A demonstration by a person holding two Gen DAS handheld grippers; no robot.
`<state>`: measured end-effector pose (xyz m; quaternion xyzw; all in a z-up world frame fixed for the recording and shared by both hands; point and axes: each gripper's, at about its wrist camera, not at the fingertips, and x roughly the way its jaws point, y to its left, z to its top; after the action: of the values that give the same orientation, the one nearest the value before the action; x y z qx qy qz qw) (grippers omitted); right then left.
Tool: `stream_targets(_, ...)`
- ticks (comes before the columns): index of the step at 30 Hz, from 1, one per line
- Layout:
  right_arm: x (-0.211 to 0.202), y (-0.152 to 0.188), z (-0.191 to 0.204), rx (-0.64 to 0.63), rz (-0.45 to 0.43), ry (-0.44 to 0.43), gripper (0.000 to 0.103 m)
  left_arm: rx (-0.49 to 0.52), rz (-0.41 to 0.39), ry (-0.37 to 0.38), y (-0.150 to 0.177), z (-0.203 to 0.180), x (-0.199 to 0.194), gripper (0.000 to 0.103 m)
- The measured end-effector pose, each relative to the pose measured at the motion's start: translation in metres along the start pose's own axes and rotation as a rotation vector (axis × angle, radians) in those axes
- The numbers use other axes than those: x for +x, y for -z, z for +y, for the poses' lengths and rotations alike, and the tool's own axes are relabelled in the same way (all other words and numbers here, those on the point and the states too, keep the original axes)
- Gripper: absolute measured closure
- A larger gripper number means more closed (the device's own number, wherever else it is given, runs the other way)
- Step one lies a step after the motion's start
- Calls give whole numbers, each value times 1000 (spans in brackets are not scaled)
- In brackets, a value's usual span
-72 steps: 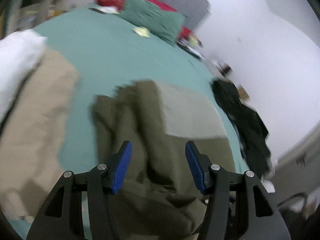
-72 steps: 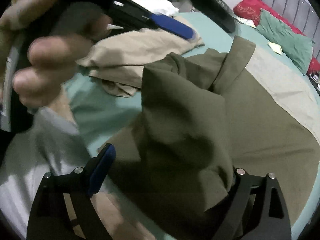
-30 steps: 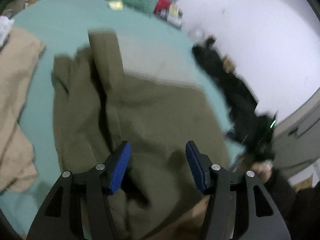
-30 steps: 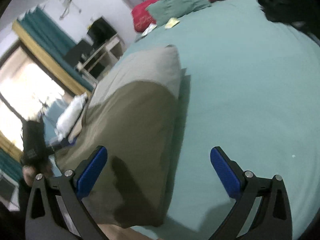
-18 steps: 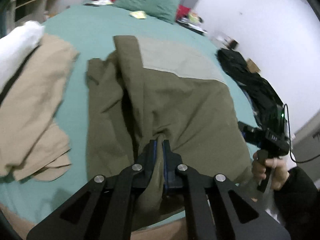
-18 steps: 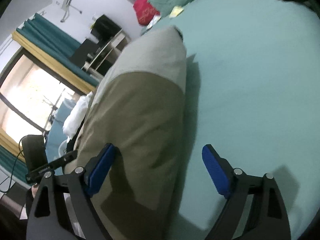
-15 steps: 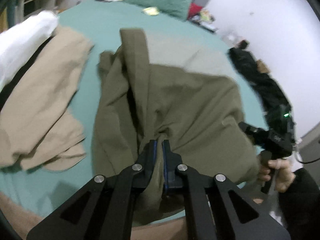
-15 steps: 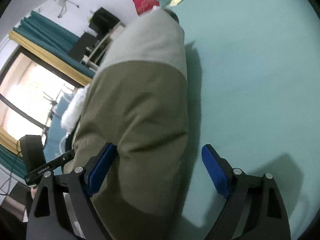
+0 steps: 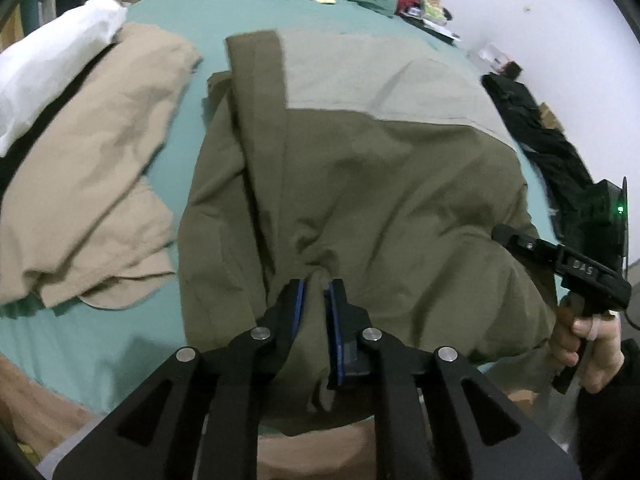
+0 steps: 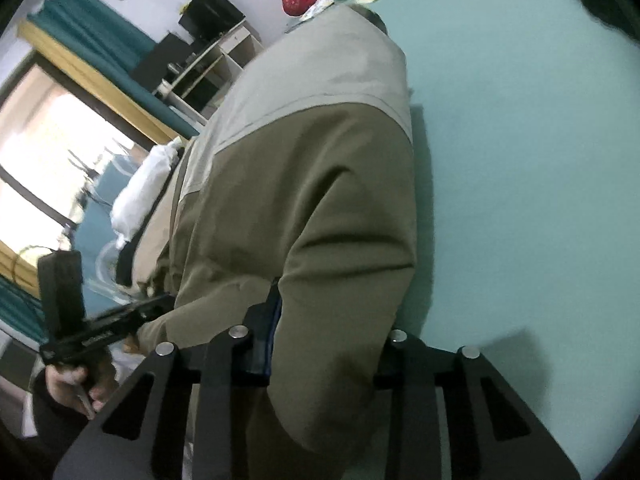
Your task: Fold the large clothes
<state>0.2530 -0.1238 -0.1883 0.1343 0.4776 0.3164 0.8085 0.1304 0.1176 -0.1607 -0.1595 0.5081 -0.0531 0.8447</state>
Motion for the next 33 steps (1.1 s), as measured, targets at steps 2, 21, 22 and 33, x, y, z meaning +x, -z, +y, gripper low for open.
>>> stream_targets(2, -19, 1, -2, -25, -9, 41, 74, 19, 12, 43, 5, -9, -3, 90)
stream_targets(21, -104, 38, -80, -79, 10, 252, 38, -5, -71, 13, -13, -54, 19, 37)
stream_targets(22, -109, 34, -80, -85, 20, 244, 38, -20, -81, 28, -14, -48, 18, 35)
stream_targets(33, -107, -35, -104, -112, -62, 100, 27, -125, -45, 125, -34, -36, 62, 27)
